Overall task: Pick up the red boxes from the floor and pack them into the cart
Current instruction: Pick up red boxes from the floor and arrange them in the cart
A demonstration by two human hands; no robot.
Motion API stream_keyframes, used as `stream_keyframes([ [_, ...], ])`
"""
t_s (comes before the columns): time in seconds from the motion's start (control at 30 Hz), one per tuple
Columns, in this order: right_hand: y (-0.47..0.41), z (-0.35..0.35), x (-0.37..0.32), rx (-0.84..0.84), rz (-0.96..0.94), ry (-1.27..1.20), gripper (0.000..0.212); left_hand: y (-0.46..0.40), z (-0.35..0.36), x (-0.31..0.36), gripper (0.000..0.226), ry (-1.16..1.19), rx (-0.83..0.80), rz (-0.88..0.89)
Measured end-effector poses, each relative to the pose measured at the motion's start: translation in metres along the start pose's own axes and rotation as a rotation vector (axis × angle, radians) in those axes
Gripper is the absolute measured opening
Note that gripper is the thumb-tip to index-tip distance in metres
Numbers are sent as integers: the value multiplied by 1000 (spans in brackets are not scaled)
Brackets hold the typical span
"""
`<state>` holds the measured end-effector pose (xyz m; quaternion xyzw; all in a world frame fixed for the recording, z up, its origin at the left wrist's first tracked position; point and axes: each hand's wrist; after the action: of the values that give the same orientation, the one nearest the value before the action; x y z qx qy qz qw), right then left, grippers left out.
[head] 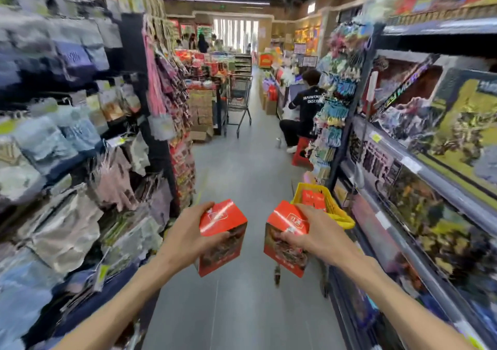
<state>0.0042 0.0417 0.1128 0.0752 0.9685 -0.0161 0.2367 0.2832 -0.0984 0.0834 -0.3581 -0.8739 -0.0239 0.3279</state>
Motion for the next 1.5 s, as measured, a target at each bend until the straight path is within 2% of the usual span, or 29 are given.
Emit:
stream_keyframes([
  [0.3, -237, 3, 76, 33, 53, 1, 61, -227, 7, -115, 80, -19, -17, 48],
  [0.47, -357, -18, 107, 74, 145, 3, 60, -378, 2, -164, 86, -53, -88, 112],
  [0.7, -482, -61, 164, 169, 296, 43, 80, -578, 21, -185, 89, -12, -225, 241],
  [1.0, -602, -99, 305, 279, 501, -12, 77, -810, 104, -160, 87, -97, -386, 515],
  [1.13, -634, -115, 360, 318, 630, -30, 91, -894, 151, -144, 86, -87, -494, 637],
  [1.23, -645, -126, 393, 352, 725, -44, 98, -946, 187, -123, 84, -55, -579, 701],
  [1.5, -630, -130, 448, 473, 1057, -77, 88, -1046, 319, -53, 92, -25, -843, 1028],
])
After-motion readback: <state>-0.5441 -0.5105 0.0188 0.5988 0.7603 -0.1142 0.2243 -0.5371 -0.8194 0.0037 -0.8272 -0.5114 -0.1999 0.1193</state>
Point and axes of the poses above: each hand's wrist, its own y-axis away from the middle knuckle, its own z-axis out of the palm, x = y × z, and after that the axes turned 12 degrees about -x, right-handed
